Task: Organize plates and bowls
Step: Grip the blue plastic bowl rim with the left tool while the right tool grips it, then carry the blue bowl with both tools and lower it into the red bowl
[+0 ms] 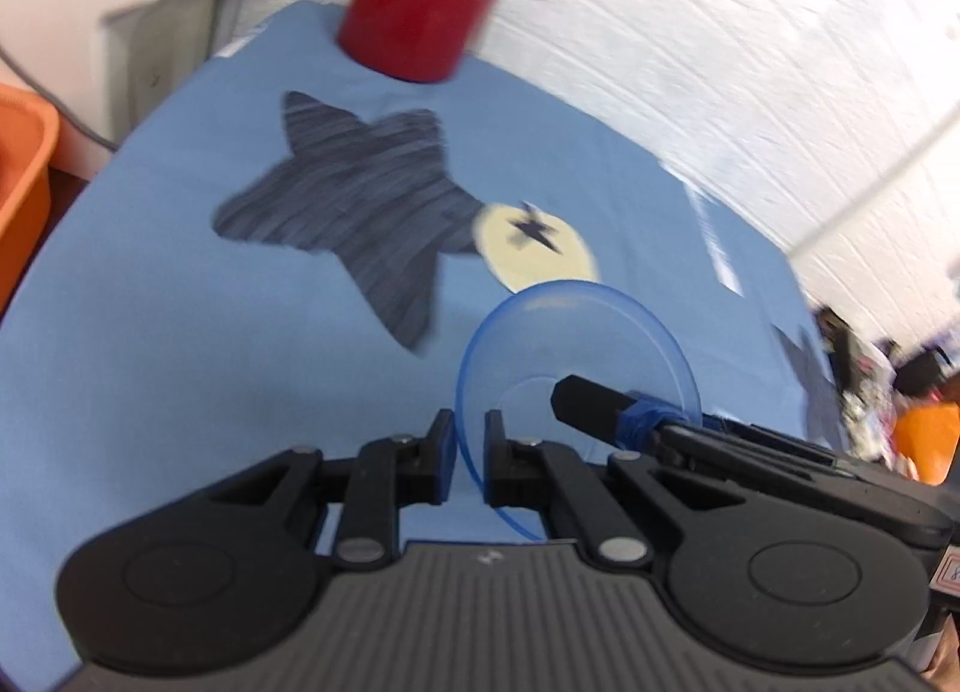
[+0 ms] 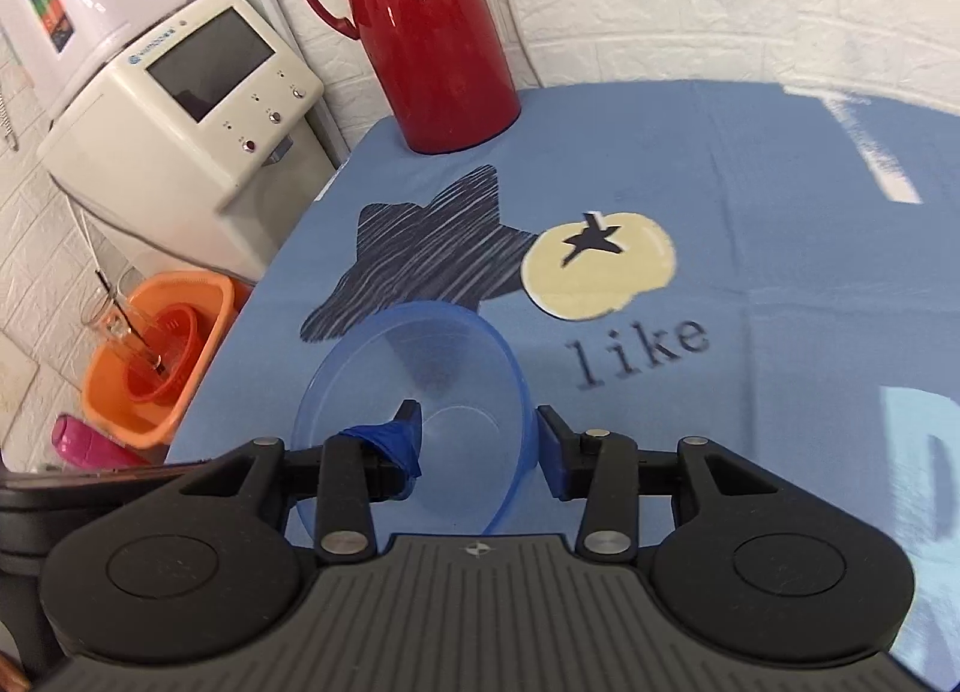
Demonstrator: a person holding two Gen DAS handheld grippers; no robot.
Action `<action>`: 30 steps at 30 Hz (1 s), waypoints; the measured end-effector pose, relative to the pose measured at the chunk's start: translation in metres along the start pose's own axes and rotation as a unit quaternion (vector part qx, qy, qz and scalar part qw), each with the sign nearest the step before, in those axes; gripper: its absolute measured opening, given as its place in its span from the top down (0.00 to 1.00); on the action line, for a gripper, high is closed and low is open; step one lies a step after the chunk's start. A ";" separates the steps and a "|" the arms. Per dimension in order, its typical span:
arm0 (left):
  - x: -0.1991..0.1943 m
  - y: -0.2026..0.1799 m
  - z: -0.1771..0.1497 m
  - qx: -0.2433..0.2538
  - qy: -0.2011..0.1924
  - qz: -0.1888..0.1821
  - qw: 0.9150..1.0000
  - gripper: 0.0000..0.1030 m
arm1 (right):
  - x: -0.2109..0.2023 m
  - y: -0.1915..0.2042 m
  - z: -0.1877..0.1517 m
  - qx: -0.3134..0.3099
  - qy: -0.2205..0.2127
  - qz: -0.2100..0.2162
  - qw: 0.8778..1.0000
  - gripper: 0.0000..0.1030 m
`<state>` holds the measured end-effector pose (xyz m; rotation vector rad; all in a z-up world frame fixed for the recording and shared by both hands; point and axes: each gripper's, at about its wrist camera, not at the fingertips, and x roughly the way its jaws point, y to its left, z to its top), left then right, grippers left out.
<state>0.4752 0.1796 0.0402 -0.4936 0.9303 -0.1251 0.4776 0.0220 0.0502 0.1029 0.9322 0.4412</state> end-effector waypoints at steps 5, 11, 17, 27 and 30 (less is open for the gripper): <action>-0.036 -0.054 -0.055 0.041 0.024 -0.026 0.999 1.00 | -0.079 -0.016 -0.048 -0.008 -0.018 -0.031 0.999 0.74; -0.057 -0.120 -0.135 0.110 0.057 -0.051 0.991 1.00 | -0.158 -0.051 -0.119 0.011 -0.028 -0.073 0.997 0.74; -0.050 -0.161 -0.200 0.170 0.082 -0.037 0.981 1.00 | -0.182 -0.090 -0.177 0.060 -0.017 -0.086 0.994 0.74; -0.039 -0.169 -0.221 0.208 0.072 0.003 0.975 0.94 | -0.175 -0.110 -0.204 0.071 -0.021 -0.070 0.995 0.75; -0.050 -0.165 -0.214 0.203 0.057 -0.003 0.977 0.55 | -0.187 -0.114 -0.204 0.079 -0.042 -0.071 0.993 0.74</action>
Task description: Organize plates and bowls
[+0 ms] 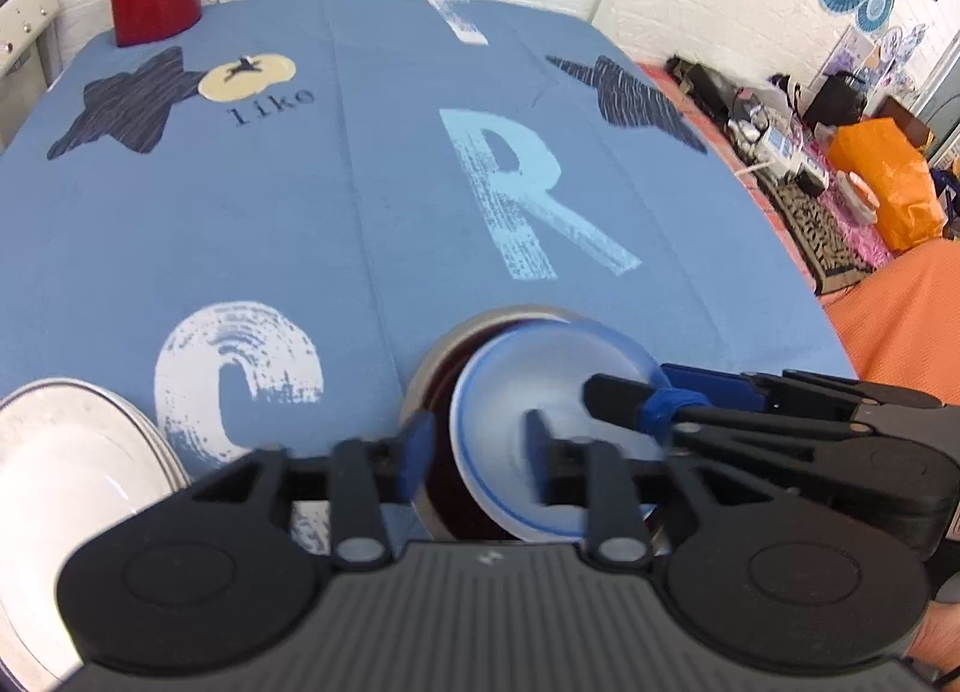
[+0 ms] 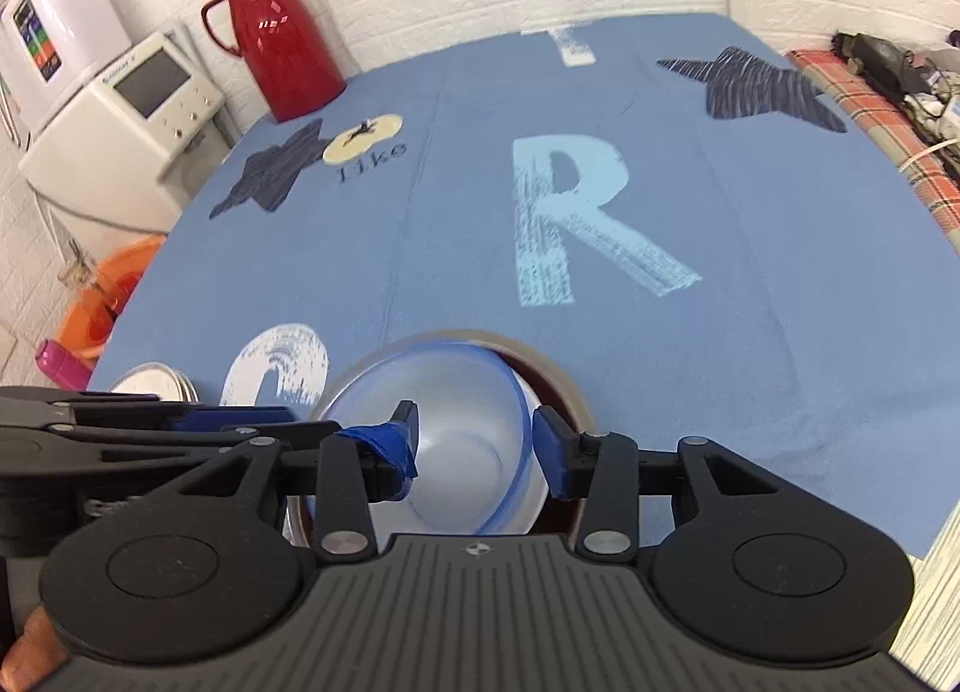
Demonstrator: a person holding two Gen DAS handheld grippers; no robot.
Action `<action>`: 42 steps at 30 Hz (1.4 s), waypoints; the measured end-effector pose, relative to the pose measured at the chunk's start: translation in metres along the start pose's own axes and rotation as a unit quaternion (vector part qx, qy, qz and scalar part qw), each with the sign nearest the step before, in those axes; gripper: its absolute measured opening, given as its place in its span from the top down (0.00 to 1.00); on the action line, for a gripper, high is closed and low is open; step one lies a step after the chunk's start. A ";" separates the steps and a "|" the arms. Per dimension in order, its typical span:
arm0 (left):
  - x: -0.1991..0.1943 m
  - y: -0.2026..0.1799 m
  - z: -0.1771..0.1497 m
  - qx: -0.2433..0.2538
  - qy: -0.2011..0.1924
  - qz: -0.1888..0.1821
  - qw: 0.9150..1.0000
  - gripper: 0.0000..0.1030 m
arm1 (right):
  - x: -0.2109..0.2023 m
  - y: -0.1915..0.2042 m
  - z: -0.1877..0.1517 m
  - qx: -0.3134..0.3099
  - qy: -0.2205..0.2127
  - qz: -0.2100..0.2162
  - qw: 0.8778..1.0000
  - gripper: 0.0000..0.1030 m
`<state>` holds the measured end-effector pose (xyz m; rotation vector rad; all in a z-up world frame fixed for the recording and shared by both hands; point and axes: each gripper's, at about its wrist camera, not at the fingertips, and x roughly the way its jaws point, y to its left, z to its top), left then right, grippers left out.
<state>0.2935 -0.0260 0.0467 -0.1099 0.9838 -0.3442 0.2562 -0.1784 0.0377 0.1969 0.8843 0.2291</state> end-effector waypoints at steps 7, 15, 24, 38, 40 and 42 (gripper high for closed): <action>-0.030 0.017 0.004 0.003 -0.034 -0.013 0.999 0.52 | -0.029 -0.021 -0.001 0.024 -0.030 0.010 0.999 0.73; -0.013 0.058 -0.004 0.010 0.025 -0.018 0.999 0.51 | -0.030 -0.043 -0.029 0.043 0.021 -0.002 0.999 0.72; 0.027 0.057 0.003 0.032 0.052 -0.018 0.998 0.47 | -0.011 -0.047 -0.032 0.050 0.054 -0.016 0.997 0.71; 0.052 0.063 0.000 0.019 0.073 -0.041 0.996 0.45 | 0.012 -0.054 -0.025 0.070 0.086 -0.021 0.994 0.67; 0.052 0.066 0.000 0.012 0.075 -0.045 0.996 0.44 | 0.014 -0.056 -0.026 0.074 0.085 -0.021 0.993 0.66; 0.052 0.067 -0.001 0.009 0.073 -0.047 0.996 0.44 | 0.016 -0.056 -0.028 0.074 0.084 -0.023 0.993 0.63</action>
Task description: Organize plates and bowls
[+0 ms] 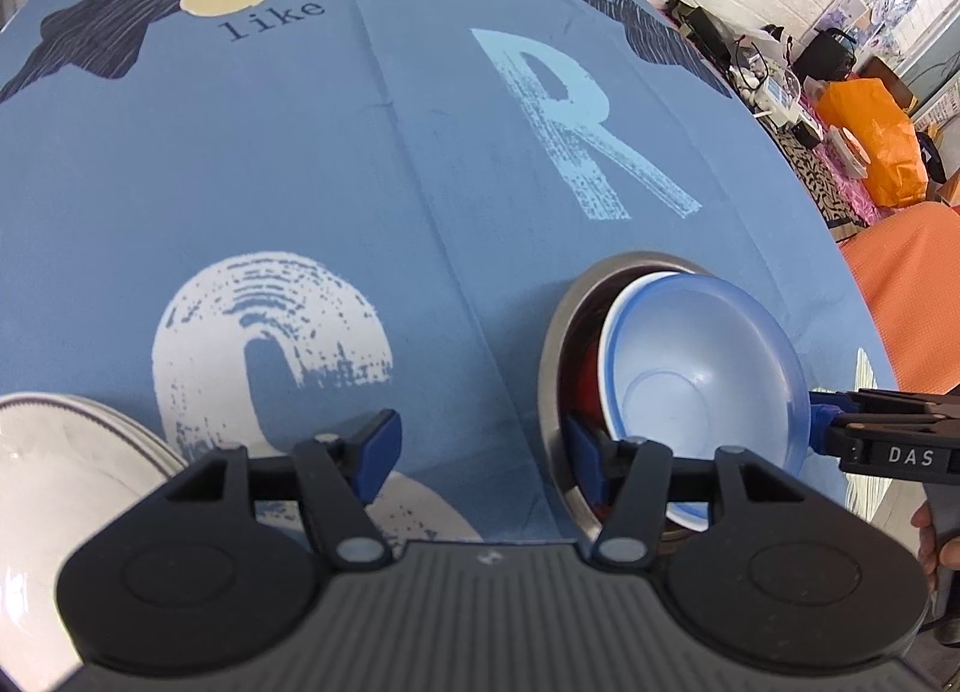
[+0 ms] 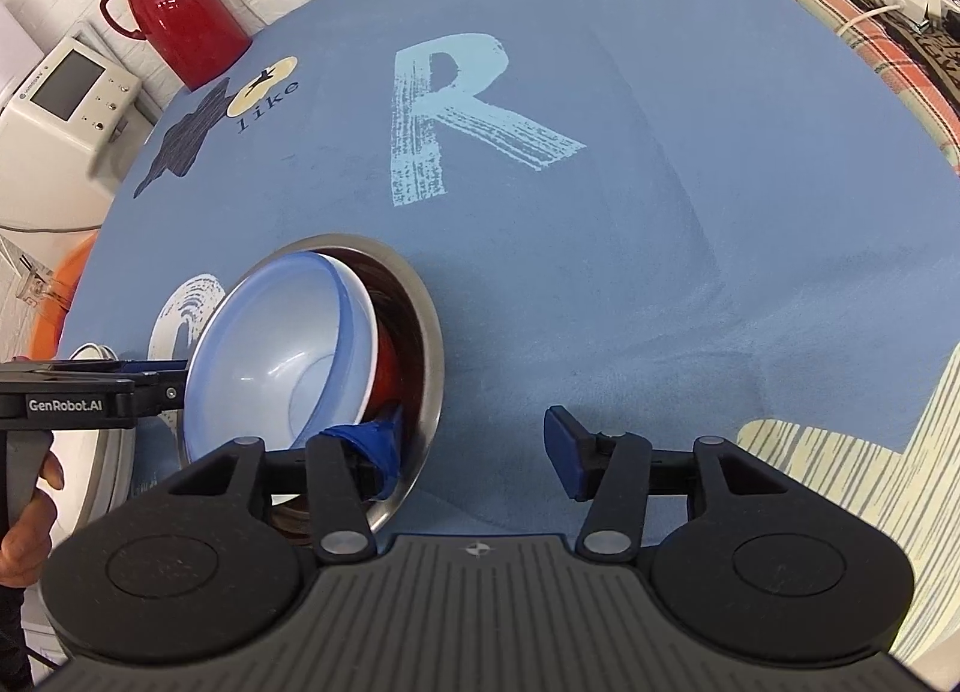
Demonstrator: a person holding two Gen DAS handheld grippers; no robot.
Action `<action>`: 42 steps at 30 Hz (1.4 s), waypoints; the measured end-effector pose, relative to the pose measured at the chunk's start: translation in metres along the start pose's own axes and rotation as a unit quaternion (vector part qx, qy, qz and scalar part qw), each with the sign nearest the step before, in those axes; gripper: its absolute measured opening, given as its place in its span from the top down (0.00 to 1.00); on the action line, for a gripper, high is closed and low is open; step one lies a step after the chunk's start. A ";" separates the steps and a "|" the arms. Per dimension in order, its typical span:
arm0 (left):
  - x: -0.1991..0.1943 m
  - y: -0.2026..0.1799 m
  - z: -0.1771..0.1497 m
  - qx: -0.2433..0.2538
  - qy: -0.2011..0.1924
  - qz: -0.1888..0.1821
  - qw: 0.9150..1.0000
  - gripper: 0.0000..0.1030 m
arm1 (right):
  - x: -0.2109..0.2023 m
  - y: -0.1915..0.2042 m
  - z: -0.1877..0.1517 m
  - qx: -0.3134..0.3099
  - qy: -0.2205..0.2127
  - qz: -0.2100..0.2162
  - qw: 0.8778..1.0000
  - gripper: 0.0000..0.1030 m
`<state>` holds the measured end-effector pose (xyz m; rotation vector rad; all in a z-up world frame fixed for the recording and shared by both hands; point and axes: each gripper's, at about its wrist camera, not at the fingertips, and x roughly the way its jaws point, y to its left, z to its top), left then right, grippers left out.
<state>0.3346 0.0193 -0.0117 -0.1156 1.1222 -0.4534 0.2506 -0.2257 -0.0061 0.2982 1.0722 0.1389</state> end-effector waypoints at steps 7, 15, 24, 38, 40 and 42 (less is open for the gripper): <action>-0.002 0.000 -0.004 -0.009 -0.008 0.004 1.000 0.44 | 0.005 0.002 -0.001 -0.015 -0.003 -0.021 1.000 0.51; -0.004 0.001 -0.007 -0.015 -0.011 0.007 1.000 0.44 | 0.007 0.003 0.001 -0.017 0.001 -0.027 0.999 0.48; -0.006 -0.002 -0.010 -0.020 -0.014 0.012 1.000 0.46 | 0.007 -0.001 -0.003 -0.015 -0.020 -0.004 1.000 0.57; -0.010 -0.008 -0.017 -0.048 -0.033 -0.019 0.998 0.83 | 0.003 -0.007 -0.011 0.018 -0.026 0.078 0.996 0.94; -0.010 -0.006 -0.018 -0.054 -0.034 -0.021 0.998 0.83 | 0.002 -0.005 -0.011 0.007 -0.023 0.076 0.997 0.93; -0.011 -0.008 -0.019 -0.055 -0.035 -0.016 0.998 0.83 | 0.003 -0.003 -0.009 0.005 -0.021 0.066 0.998 0.91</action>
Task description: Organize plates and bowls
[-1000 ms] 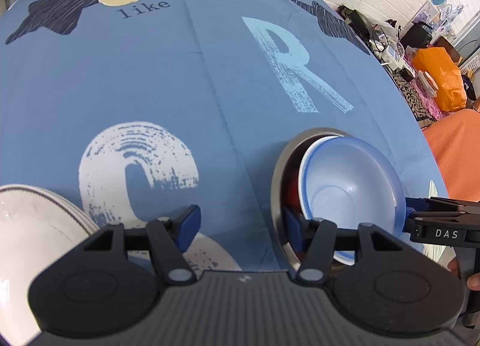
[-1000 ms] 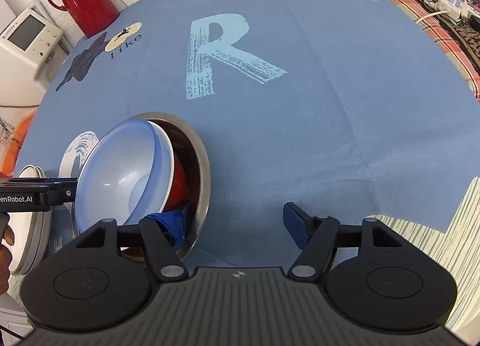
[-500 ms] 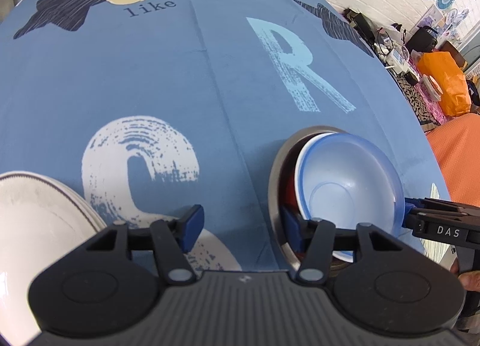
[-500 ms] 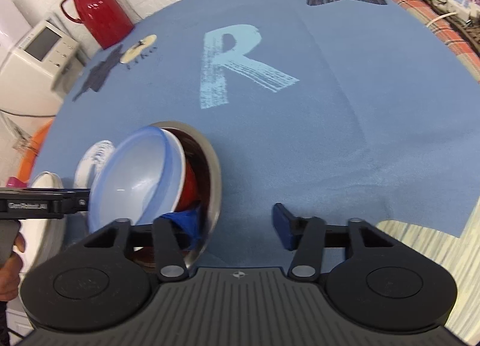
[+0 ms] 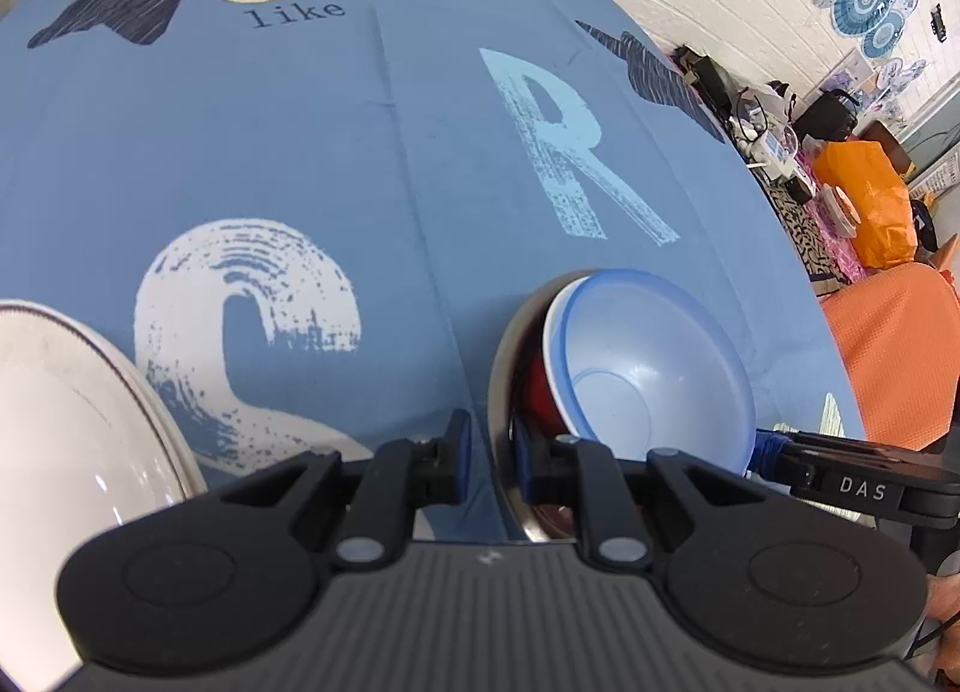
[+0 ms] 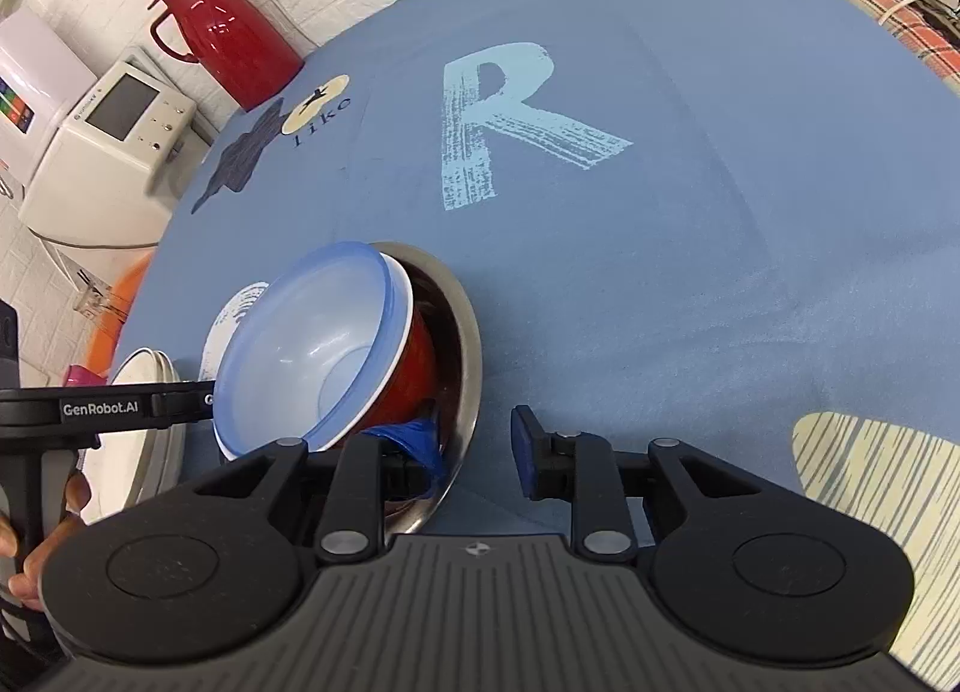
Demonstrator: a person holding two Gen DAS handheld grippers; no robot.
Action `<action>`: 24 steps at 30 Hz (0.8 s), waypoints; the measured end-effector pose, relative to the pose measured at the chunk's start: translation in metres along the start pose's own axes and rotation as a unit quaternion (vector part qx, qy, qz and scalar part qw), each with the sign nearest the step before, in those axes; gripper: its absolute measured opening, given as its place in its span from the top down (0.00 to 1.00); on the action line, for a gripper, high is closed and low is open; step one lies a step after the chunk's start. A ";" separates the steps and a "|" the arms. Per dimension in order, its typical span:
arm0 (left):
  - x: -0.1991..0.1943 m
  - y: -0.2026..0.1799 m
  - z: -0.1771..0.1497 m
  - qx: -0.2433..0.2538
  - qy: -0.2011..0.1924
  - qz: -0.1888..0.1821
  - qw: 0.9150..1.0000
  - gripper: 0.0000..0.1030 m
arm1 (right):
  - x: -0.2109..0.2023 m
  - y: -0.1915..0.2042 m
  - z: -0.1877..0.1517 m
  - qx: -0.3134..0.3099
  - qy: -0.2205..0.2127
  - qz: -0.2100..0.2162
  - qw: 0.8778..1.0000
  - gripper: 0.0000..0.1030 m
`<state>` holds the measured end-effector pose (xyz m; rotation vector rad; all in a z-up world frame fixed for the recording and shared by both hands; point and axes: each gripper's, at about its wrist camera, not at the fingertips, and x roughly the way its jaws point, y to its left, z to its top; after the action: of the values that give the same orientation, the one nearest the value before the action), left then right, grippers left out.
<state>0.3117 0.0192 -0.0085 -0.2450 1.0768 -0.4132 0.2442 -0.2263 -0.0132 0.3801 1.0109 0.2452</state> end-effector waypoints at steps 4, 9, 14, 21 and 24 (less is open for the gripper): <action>-0.001 -0.003 -0.003 0.004 -0.005 0.006 1.000 0.83 | 0.003 0.019 -0.001 -0.049 -0.005 -0.055 0.997 0.83; -0.001 0.002 -0.003 -0.008 -0.005 -0.001 1.000 0.83 | 0.007 0.025 0.004 -0.089 0.003 -0.088 0.992 0.76; -0.002 -0.002 -0.003 0.003 -0.005 0.006 1.000 0.87 | 0.004 0.007 -0.001 -0.030 -0.016 -0.031 0.999 0.93; -0.002 -0.009 -0.003 0.005 -0.010 -0.009 1.000 1.00 | 0.002 0.007 -0.004 0.022 -0.014 -0.013 1.000 0.98; -0.009 -0.012 -0.001 0.010 -0.018 -0.013 1.000 1.00 | 0.002 0.010 -0.007 0.018 -0.007 -0.019 1.000 0.97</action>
<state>0.3048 0.0122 0.0024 -0.2477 1.0352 -0.4419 0.2388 -0.2146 -0.0138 0.3937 1.0089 0.1894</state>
